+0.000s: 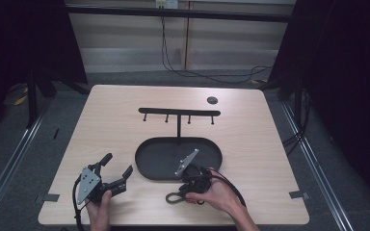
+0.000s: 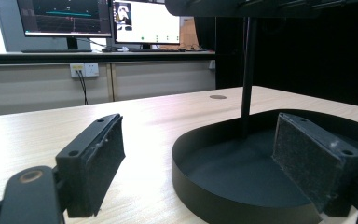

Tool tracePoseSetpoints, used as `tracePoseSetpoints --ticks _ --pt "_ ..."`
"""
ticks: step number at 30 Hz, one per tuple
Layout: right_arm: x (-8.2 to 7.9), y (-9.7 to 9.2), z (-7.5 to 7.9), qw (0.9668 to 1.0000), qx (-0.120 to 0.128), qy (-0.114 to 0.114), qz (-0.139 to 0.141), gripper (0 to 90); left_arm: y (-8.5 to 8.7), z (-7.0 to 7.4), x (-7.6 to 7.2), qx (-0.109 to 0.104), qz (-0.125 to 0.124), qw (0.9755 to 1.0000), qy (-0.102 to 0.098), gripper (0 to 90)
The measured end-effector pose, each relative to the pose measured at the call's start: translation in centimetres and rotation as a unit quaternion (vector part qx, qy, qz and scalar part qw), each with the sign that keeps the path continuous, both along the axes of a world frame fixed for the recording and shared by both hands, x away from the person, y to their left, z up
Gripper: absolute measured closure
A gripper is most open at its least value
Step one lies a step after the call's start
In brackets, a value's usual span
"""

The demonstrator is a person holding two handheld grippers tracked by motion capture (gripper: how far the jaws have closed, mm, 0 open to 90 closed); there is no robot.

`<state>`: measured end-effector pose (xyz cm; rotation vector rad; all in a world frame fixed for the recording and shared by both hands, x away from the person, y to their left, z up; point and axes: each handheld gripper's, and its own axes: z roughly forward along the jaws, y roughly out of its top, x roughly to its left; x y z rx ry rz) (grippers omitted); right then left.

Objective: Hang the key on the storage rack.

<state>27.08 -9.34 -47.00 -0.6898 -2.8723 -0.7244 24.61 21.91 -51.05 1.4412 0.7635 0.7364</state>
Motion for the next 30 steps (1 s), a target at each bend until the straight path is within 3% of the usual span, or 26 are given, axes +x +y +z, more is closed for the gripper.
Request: tracePoseSetpoints --ticks 5,10,15,23,30 --pt "0.2 0.4 -0.1 0.9998 -0.017 0.01 0.004 80.4 0.0 0.0 0.0 0.001 0.0 1.0 0.0 16.1" --pt "0.4 0.6 0.0 0.9995 -0.032 0.0 -0.003 83.3 0.0 0.0 0.0 0.0 0.0 1.0 0.0 16.0" --pt "0.5 0.5 0.1 0.9988 -0.048 0.005 -0.008 83.5 0.0 0.0 0.0 0.001 0.0 1.0 0.0 16.0" --pt "0.6 1.2 0.3 0.9966 -0.082 0.003 0.013 81.4 0.0 0.0 0.0 0.001 0.0 1.0 0.0 16.1" --pt "0.8 1.3 0.1 0.9961 -0.087 0.004 0.014 81.5 0.0 0.0 0.0 0.001 -0.001 1.0 0.0 16.1"
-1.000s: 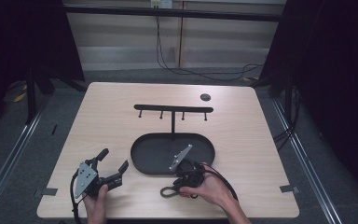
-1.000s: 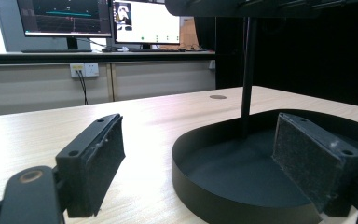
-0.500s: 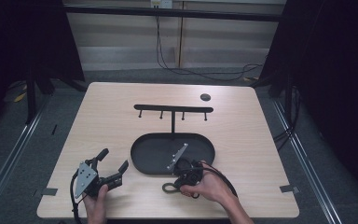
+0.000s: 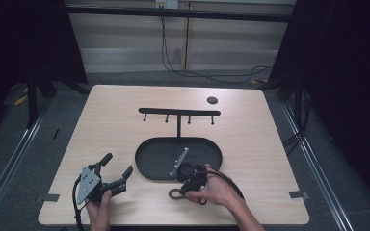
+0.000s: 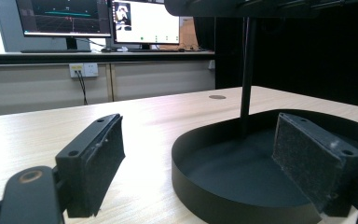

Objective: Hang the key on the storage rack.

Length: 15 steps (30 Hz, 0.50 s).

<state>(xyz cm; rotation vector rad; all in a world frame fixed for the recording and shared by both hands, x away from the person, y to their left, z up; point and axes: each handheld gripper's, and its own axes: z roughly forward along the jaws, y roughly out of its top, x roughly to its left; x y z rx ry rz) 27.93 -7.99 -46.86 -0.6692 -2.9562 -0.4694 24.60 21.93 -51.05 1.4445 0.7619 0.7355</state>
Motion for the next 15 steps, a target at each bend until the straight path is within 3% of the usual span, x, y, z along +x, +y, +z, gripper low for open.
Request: tracePoseSetpoints --ticks 8,15 --pt "-0.17 0.3 0.06 0.9998 -0.014 -0.004 -0.013 83.5 -0.01 -0.01 0.0 -0.001 -0.001 1.0 0.001 16.2" --pt "0.22 0.22 0.08 0.9995 -0.014 0.009 -0.026 85.7 0.0 0.0 0.0 0.0 0.0 1.0 0.0 16.2"
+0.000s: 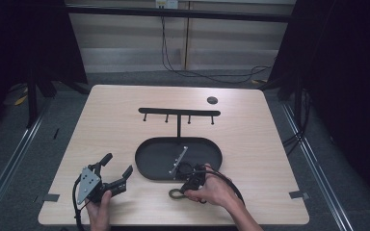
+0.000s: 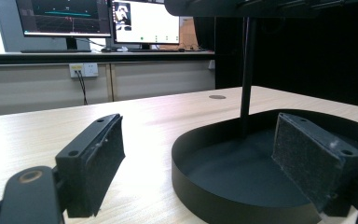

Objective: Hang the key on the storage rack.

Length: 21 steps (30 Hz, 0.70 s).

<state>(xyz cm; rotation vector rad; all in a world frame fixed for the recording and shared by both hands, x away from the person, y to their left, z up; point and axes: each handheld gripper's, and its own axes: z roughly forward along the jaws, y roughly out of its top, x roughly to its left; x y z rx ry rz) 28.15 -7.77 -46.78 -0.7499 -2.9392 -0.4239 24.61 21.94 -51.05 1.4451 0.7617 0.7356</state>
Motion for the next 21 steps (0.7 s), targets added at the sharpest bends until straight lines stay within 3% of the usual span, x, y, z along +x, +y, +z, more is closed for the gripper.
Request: tracePoseSetpoints --ticks 9,16,21 --pt "0.4 0.1 0.2 0.9999 -0.004 0.011 -0.001 85.8 0.0 0.0 0.0 0.0 0.0 1.0 0.0 16.2" --pt "0.7 -0.1 2.1 0.9999 0.004 0.012 -0.008 85.8 0.0 0.0 0.0 0.0 0.0 1.0 0.0 16.2" --pt "0.9 0.0 3.2 0.9998 0.001 0.02 0.001 85.8 0.0 0.0 0.0 0.0 0.0 1.0 0.0 16.0"
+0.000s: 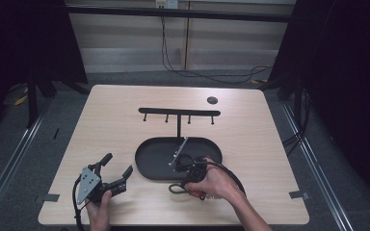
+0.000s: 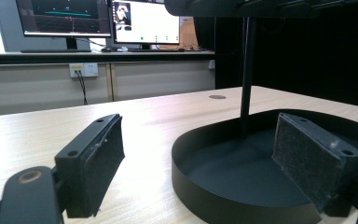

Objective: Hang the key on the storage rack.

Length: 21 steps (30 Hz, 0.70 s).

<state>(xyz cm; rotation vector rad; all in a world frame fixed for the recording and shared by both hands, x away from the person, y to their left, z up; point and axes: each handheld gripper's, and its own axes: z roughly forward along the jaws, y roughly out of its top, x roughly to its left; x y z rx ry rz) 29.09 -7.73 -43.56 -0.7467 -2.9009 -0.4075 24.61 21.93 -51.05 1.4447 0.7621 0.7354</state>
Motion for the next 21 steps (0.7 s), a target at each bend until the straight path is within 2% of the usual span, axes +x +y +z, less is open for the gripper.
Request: tracePoseSetpoints --ticks 15,21 --pt "1.1 -0.2 3.1 0.9997 -0.02 0.012 0.01 85.8 0.0 0.0 0.0 0.0 0.0 1.0 0.0 15.9" --pt "1.3 -0.7 4.1 0.9996 -0.021 0.005 0.019 85.8 0.0 0.0 0.0 0.0 0.0 1.0 0.0 16.0"
